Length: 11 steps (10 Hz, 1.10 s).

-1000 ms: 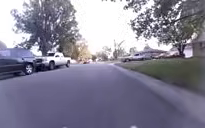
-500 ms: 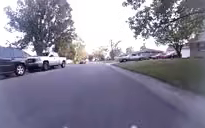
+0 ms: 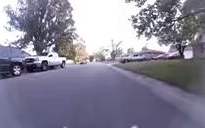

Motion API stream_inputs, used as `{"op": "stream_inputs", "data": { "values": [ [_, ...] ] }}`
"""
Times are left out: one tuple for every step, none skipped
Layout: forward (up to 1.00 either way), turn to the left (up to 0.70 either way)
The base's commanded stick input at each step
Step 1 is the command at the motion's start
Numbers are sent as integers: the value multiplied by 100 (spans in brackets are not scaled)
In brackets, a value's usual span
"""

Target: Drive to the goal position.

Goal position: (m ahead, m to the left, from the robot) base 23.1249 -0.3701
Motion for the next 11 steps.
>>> {"op": "stream_inputs", "data": {
  "values": [
    [100,0],
    [100,0],
    [100,0],
    [100,0],
    [100,0],
    [100,0],
    [100,0],
    [100,0],
    [100,0],
    [100,0],
    [100,0]
  ]
}}
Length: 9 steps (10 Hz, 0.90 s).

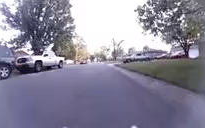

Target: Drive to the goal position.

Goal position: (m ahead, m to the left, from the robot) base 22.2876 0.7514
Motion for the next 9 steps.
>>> {"op": "stream_inputs", "data": {
  "values": [
    [100,0],
    [100,0],
    [100,0],
    [100,0],
    [100,0],
    [100,0],
    [100,0],
    [100,0],
    [100,0]
  ]
}}
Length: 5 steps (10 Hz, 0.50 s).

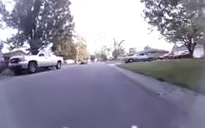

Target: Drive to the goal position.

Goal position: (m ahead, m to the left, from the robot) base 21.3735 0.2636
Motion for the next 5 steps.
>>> {"op": "stream_inputs", "data": {
  "values": [
    [100,0],
    [100,0],
    [100,0],
    [100,0],
    [100,0]
  ]
}}
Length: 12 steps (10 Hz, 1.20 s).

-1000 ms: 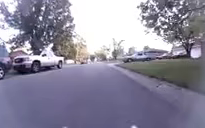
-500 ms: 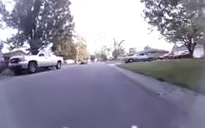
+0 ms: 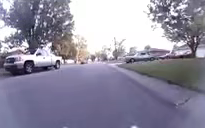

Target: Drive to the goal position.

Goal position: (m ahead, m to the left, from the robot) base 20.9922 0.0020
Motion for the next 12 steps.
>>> {"op": "stream_inputs", "data": {
  "values": [
    [100,0],
    [100,-2],
    [100,-8],
    [100,-16],
    [100,-13],
    [100,0],
    [100,0],
    [100,0],
    [100,0],
    [100,0],
    [100,0],
    [100,0]
  ]
}}
